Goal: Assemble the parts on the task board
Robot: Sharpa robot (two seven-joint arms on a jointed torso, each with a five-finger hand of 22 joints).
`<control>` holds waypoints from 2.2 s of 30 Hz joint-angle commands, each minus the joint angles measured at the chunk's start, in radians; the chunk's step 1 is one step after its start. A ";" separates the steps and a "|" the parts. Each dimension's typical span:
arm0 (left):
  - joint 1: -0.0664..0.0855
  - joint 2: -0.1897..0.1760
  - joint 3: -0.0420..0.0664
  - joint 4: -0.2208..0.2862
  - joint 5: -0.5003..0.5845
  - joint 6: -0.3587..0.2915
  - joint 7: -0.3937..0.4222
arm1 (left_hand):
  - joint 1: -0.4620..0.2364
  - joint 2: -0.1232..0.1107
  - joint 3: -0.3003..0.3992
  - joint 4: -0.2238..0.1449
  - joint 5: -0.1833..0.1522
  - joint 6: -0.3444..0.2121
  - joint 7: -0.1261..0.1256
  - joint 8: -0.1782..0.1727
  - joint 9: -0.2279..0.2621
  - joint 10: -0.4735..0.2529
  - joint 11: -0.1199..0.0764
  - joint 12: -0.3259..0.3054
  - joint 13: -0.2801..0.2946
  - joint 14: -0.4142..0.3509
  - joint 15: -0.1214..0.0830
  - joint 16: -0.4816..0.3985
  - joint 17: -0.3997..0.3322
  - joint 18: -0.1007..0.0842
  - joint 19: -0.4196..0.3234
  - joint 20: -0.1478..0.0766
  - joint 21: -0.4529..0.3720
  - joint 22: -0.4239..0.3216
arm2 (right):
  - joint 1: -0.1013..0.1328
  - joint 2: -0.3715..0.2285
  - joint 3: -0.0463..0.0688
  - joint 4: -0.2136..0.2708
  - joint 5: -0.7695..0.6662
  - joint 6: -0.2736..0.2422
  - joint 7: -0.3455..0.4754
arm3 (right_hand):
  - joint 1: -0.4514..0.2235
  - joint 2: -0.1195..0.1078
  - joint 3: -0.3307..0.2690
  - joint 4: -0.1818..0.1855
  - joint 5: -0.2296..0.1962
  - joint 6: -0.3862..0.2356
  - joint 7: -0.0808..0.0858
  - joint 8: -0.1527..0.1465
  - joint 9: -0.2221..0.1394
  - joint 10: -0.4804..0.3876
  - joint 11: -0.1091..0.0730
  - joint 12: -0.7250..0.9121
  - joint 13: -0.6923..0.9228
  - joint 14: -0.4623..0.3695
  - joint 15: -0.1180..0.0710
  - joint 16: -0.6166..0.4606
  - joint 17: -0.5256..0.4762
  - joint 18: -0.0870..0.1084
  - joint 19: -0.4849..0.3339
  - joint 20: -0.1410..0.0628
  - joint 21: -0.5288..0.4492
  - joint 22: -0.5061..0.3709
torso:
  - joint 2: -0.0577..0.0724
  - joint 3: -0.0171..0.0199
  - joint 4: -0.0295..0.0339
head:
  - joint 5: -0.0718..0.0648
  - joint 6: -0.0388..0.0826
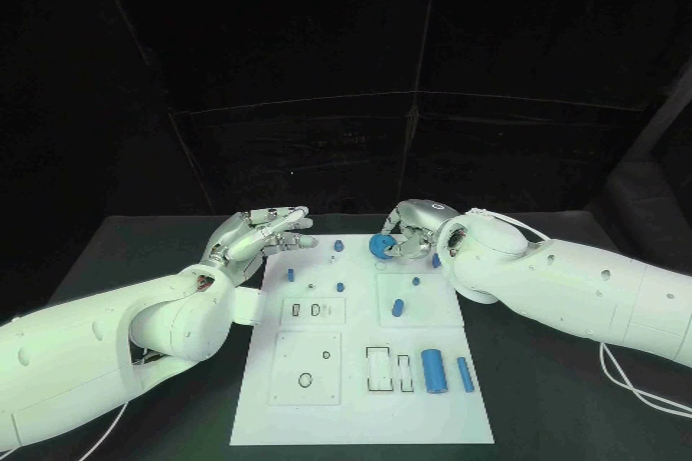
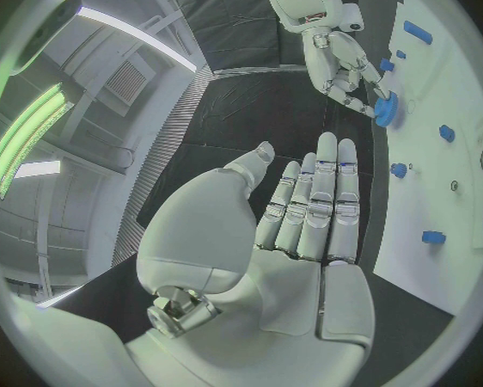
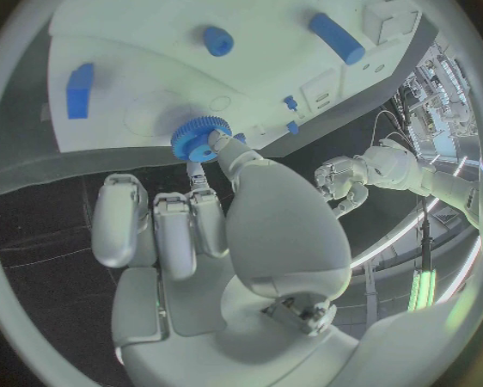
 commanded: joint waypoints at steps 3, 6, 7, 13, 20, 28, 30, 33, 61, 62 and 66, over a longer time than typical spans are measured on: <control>0.001 -0.001 0.000 0.001 -0.004 0.017 0.006 | 0.000 0.009 0.006 -0.001 0.002 -0.007 0.013 0.006 0.000 -0.008 -0.003 0.007 -0.001 -0.002 0.003 -0.004 0.001 0.013 0.000 0.003 -0.005 -0.002 | -0.003 0.020 -0.001 0.043 -0.050 -0.096 -0.032 | -0.017 -0.003 0.011 0.001 -0.004 0.022 -0.009 -0.008 0.038 0.008 -0.001 0.004 0.102 0.087 -0.001 0.005 0.175 -0.008 0.009 0.000 0.006 0.003 | 0.001 0.0003 0.0025 | 0.004 -0.002; 0.001 -0.001 0.000 -0.001 -0.004 0.015 0.006 | 0.000 0.010 0.009 -0.002 0.002 -0.007 0.013 0.006 0.000 -0.008 -0.003 0.007 -0.001 -0.002 0.003 -0.004 0.002 0.013 0.000 0.003 -0.005 -0.002 | -0.007 0.041 -0.004 0.056 -0.073 -0.102 -0.040 | -0.020 -0.004 0.014 0.002 -0.005 0.024 -0.009 -0.008 0.039 0.009 -0.001 0.005 0.103 0.087 -0.001 0.006 0.176 -0.008 0.011 0.000 0.007 0.006 | 0.001 0.0004 0.0019 | 0.008 -0.003; 0.001 -0.001 0.000 -0.001 -0.004 0.015 0.006 | 0.000 0.010 0.009 -0.002 0.002 -0.007 0.013 0.006 0.000 -0.008 -0.003 0.007 -0.001 -0.002 0.003 -0.004 0.002 0.013 0.000 0.003 -0.005 -0.002 | -0.008 0.046 -0.005 0.057 -0.078 -0.102 -0.042 | -0.020 -0.004 0.014 0.002 -0.005 0.024 -0.009 -0.008 0.039 0.009 -0.001 0.005 0.103 0.087 -0.001 0.006 0.176 -0.008 0.011 0.000 0.007 0.006 | 0.001 0.0003 0.0015 | 0.009 -0.004; 0.001 0.000 0.000 -0.005 -0.004 0.014 0.007 | 0.000 0.010 0.013 -0.004 0.002 -0.008 0.013 0.007 0.000 -0.008 -0.003 0.008 -0.001 -0.002 0.003 -0.005 0.003 0.013 0.000 0.003 -0.005 -0.002 | -0.017 0.083 -0.015 0.046 -0.094 -0.095 -0.047 | -0.021 -0.004 0.016 0.002 -0.006 0.024 -0.010 -0.009 0.039 0.009 -0.001 0.005 0.104 0.087 -0.001 0.005 0.175 -0.009 0.012 0.000 0.009 0.009 | 0.001 -0.0002 0.0015 | 0.013 -0.007; 0.001 0.003 0.000 -0.010 -0.004 0.012 0.009 | -0.001 0.010 0.015 -0.005 0.002 -0.008 0.013 0.007 0.000 -0.008 -0.003 0.008 -0.001 -0.002 0.003 -0.006 0.003 0.013 0.000 0.003 -0.005 -0.002 | -0.026 0.130 -0.039 0.003 -0.099 -0.074 -0.043 | -0.023 -0.005 0.017 0.002 -0.007 0.024 -0.009 -0.010 0.038 0.009 -0.001 0.005 0.103 0.087 -0.002 0.005 0.174 -0.009 0.013 0.000 0.009 0.010 | 0.002 -0.0005 0.0034 | 0.015 -0.009; 0.001 0.006 0.000 -0.010 -0.004 0.005 0.008 | -0.001 0.010 0.020 -0.008 0.002 -0.007 0.013 0.008 0.000 -0.008 -0.003 0.009 -0.001 -0.002 0.003 -0.007 0.004 0.013 0.000 0.003 -0.005 -0.002 | -0.046 0.177 -0.044 -0.051 -0.120 -0.069 -0.038 | -0.025 -0.005 0.022 0.002 -0.008 0.023 -0.009 -0.012 0.038 0.009 -0.001 0.004 0.103 0.087 -0.002 0.005 0.173 -0.009 0.014 0.000 0.010 0.012 | 0.002 0.0010 0.0010 | 0.021 -0.011; 0.001 0.007 0.000 -0.011 -0.004 0.005 0.008 | -0.001 0.010 0.020 -0.008 0.002 -0.007 0.013 0.008 0.000 -0.008 -0.003 0.009 -0.001 -0.002 0.003 -0.007 0.004 0.013 0.000 0.003 -0.005 -0.002 | -0.050 0.187 -0.045 -0.064 -0.131 -0.076 -0.036 | -0.025 -0.005 0.024 0.001 -0.007 0.022 -0.009 -0.013 0.038 0.008 -0.001 0.003 0.102 0.087 -0.002 0.004 0.173 -0.009 0.014 0.000 0.010 0.012 | 0.002 0.0012 0.0016 | 0.021 -0.011; 0.001 0.007 0.000 -0.011 -0.004 0.005 0.008 | -0.001 0.010 0.020 -0.008 0.002 -0.007 0.013 0.008 0.000 -0.008 -0.003 0.009 -0.001 -0.002 0.003 -0.007 0.004 0.013 0.000 0.003 -0.005 -0.002 | -0.052 0.196 -0.045 -0.078 -0.146 -0.089 -0.036 | -0.026 -0.006 0.026 0.001 -0.006 0.022 -0.009 -0.014 0.038 0.008 -0.001 0.003 0.102 0.087 -0.002 0.004 0.172 -0.010 0.014 0.000 0.010 0.013 | 0.001 0.0013 0.0019 | 0.022 -0.012; 0.001 0.011 0.000 -0.022 -0.004 0.009 0.005 | -0.003 0.009 0.025 -0.010 0.002 -0.007 0.013 0.009 0.000 -0.007 -0.004 0.010 -0.001 -0.002 0.003 -0.008 0.005 0.013 0.000 0.003 -0.006 -0.003 | -0.055 0.209 -0.044 -0.076 -0.145 -0.138 -0.021 | -0.096 -0.050 0.019 0.022 -0.044 -0.048 0.011 -0.070 0.037 0.003 0.017 -0.005 0.096 0.085 0.013 0.002 0.167 -0.011 0.018 0.012 0.013 0.020 | 0.001 0.0009 0.0002 | 0.032 -0.016; 0.001 0.011 0.000 -0.022 -0.004 0.009 0.005 | -0.003 0.009 0.025 -0.010 0.002 -0.007 0.013 0.009 0.000 -0.007 -0.004 0.010 -0.001 -0.002 0.003 -0.008 0.005 0.013 0.000 0.003 -0.006 -0.003 | -0.055 0.209 -0.044 -0.075 -0.144 -0.139 -0.021 | -0.098 -0.051 0.017 0.023 -0.045 -0.051 0.011 -0.072 0.037 0.002 0.018 -0.006 0.096 0.085 0.014 0.002 0.167 -0.011 0.019 0.013 0.013 0.020 | 0.001 0.0009 0.0004 | 0.032 -0.016; 0.001 0.012 0.000 -0.023 -0.004 0.009 0.005 | -0.003 0.009 0.025 -0.010 0.002 -0.007 0.013 0.009 0.000 -0.007 -0.004 0.010 -0.001 -0.002 0.003 -0.008 0.005 0.013 0.000 0.003 -0.006 -0.003 | -0.055 0.212 -0.044 -0.077 -0.141 -0.135 -0.021 | -0.100 -0.052 0.013 0.025 -0.046 -0.055 0.012 -0.075 0.037 0.001 0.018 -0.007 0.094 0.085 0.015 0.002 0.167 -0.011 0.018 0.014 0.013 0.020 | 0.001 0.0005 0.0008 | 0.031 -0.016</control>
